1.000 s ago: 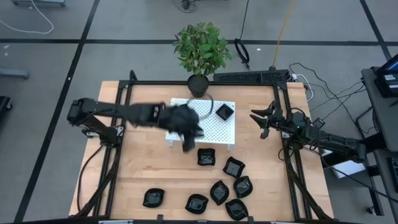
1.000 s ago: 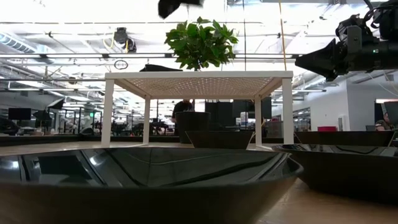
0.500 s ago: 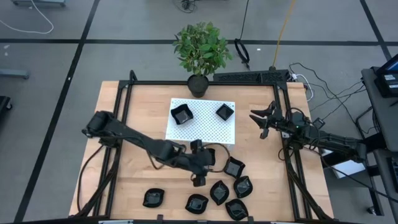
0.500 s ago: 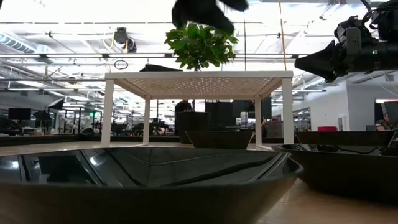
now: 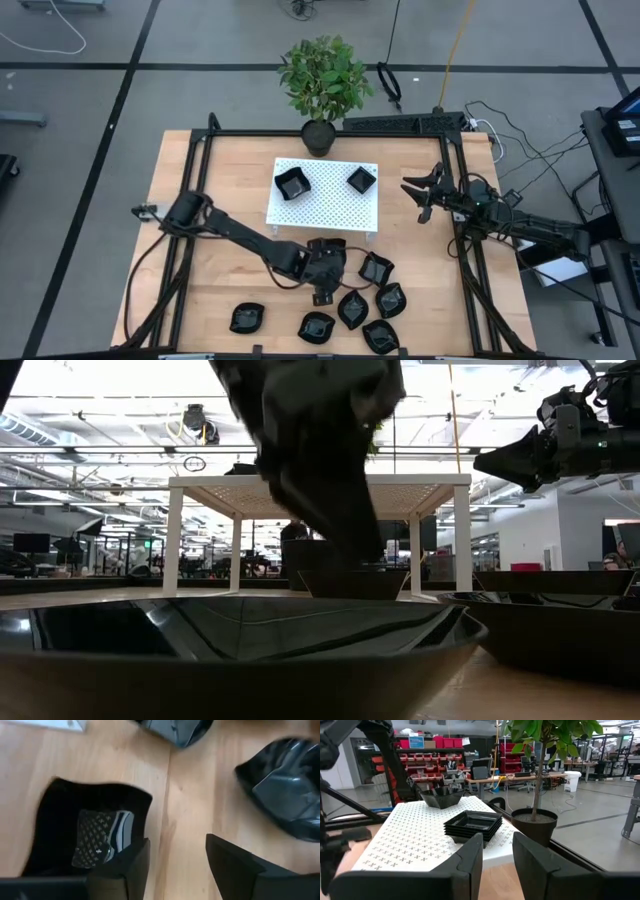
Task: Pick & Place Mini shaped plates
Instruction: Stack the black distorted square plate on top of the black distorted square plate on the shelf
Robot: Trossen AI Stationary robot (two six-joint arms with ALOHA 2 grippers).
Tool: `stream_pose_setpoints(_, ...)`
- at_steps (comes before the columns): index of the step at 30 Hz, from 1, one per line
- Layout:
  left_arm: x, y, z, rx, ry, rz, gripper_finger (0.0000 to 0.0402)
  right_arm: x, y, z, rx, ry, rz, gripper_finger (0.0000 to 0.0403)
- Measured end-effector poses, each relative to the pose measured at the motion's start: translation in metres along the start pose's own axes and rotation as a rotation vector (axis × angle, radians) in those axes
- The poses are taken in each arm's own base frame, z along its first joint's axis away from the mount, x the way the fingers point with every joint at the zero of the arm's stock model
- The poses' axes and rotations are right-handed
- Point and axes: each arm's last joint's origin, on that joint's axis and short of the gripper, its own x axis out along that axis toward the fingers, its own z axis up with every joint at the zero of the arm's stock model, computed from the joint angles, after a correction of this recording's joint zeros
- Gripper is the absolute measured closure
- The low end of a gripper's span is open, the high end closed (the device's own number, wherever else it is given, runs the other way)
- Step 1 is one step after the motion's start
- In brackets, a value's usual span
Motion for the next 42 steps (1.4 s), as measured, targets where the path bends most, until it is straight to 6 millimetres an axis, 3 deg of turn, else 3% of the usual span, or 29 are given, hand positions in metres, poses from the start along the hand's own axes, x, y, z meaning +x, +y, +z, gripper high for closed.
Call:
stream_pose_setpoints(8,0.020,0.008,-0.007,-0.029,0.061,0.028,0.0226,0.000,0.000,0.000,0.000,0.000,0.000,0.0309)
stream_pose_setpoints(15,0.010,0.012,-0.001,-0.003,0.051,-0.007,0.0227,0.000,0.000,0.000,0.000,0.000,0.000,0.0308)
stream_pose_setpoints(20,0.000,0.012,0.004,0.029,-0.019,0.100,0.0227,0.000,0.000,0.000,0.000,0.000,0.000,0.0307)
stream_pose_setpoints(42,0.018,0.024,-0.003,0.013,0.057,0.124,0.0227,0.000,0.000,0.000,0.000,0.000,0.000,0.0308)
